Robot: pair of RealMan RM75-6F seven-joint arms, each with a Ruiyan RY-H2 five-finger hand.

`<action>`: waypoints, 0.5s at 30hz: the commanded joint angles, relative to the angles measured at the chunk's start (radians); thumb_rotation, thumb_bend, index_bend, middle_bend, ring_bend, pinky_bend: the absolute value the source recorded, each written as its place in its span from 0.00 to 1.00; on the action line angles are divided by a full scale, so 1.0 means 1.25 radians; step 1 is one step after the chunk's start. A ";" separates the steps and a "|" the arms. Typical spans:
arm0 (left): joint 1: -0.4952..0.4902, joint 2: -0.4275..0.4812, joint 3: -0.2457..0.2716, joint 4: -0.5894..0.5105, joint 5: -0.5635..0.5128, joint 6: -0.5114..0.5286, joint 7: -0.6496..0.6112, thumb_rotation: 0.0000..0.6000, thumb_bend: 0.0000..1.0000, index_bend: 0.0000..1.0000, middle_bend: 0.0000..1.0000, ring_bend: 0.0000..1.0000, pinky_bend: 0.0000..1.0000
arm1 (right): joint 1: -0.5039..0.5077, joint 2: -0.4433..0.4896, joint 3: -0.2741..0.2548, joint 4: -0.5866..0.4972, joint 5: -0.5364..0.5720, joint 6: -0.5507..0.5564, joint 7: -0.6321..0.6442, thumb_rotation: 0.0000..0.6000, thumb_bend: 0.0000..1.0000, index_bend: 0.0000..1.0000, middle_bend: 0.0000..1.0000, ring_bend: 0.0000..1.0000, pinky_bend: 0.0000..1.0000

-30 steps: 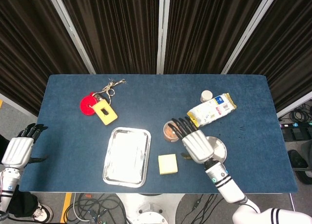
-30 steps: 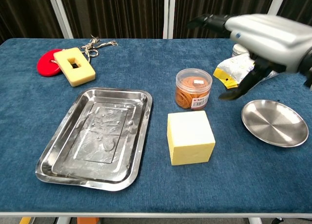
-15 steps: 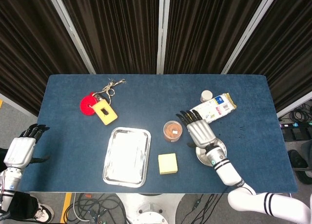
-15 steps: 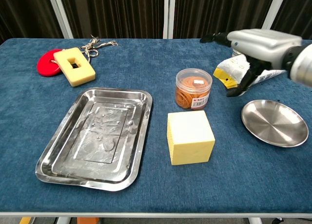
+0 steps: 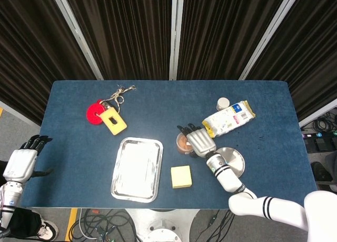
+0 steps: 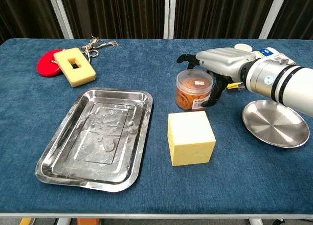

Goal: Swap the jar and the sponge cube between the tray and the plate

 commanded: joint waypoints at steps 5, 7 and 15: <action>0.004 0.001 -0.003 0.002 0.003 0.006 -0.007 1.00 0.02 0.18 0.14 0.08 0.23 | -0.001 -0.008 -0.005 -0.006 -0.044 0.052 0.028 1.00 0.21 0.35 0.43 0.33 0.56; 0.004 0.002 -0.004 0.001 0.003 0.007 -0.007 1.00 0.02 0.18 0.14 0.08 0.23 | -0.005 0.010 0.000 -0.026 -0.063 0.068 0.044 1.00 0.22 0.36 0.44 0.34 0.56; -0.002 0.001 -0.008 -0.003 0.007 0.001 -0.008 1.00 0.02 0.18 0.14 0.08 0.23 | -0.091 0.186 -0.046 -0.230 -0.137 0.191 0.012 1.00 0.22 0.37 0.44 0.34 0.56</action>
